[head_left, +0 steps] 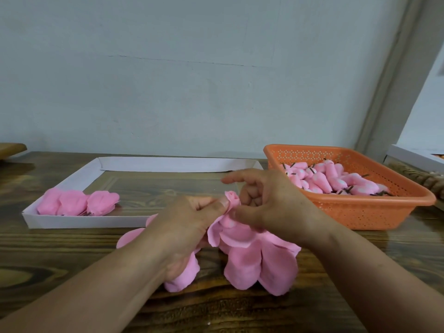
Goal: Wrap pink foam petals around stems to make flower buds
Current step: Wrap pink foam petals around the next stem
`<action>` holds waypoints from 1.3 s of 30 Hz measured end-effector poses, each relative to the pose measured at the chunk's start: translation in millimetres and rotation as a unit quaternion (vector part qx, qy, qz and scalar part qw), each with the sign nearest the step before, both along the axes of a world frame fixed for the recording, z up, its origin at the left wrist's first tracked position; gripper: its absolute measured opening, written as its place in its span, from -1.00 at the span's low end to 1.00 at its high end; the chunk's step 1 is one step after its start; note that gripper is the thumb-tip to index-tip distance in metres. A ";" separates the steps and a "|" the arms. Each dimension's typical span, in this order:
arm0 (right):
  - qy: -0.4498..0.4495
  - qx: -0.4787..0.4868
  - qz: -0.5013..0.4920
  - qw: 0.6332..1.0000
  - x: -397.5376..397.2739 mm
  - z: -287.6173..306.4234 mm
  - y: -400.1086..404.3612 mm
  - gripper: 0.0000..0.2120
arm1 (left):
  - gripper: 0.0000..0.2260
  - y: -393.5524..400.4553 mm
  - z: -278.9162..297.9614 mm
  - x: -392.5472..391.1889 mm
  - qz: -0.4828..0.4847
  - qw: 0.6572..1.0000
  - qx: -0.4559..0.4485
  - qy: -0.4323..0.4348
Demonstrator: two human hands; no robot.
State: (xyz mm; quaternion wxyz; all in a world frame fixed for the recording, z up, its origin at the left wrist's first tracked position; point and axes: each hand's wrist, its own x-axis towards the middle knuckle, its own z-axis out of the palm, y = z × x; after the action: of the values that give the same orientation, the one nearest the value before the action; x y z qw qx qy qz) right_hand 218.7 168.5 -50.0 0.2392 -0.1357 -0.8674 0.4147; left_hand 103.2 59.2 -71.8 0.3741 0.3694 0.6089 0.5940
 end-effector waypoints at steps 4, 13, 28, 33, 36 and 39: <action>-0.011 -0.073 0.033 0.997 2.9 0.8 5.2 -0.84 | -0.62 -0.2 -0.7 -2.5 -0.035 0.999 0.008 -0.011; -0.015 -0.103 0.055 0.993 5.4 1.6 9.2 -0.81 | -0.71 -1.2 3.5 -4.5 -0.075 0.995 -0.015 -0.059; -0.019 -0.051 -0.012 0.998 1.8 1.6 5.1 -0.75 | -0.84 -3.7 7.6 -3.9 -0.061 0.991 0.007 -0.122; -0.032 -0.046 -0.016 0.998 2.0 0.6 6.9 -0.80 | -0.65 -1.8 3.8 -6.3 -0.082 0.990 0.010 -0.112; -0.023 -0.038 -0.034 0.998 1.3 0.3 7.1 -0.83 | -0.71 -2.3 3.9 -8.2 -0.092 0.990 0.006 -0.106; -0.025 -0.024 -0.049 0.998 0.4 -0.6 7.0 -0.84 | -0.74 -2.8 3.9 -9.5 -0.091 0.991 0.002 -0.100</action>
State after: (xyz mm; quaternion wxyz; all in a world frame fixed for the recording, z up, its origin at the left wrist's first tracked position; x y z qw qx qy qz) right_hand 219.0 175.5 -50.6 0.2345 -0.1937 -0.8552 0.4196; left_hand 93.7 56.3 -68.0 0.4847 0.3629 0.5314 0.5924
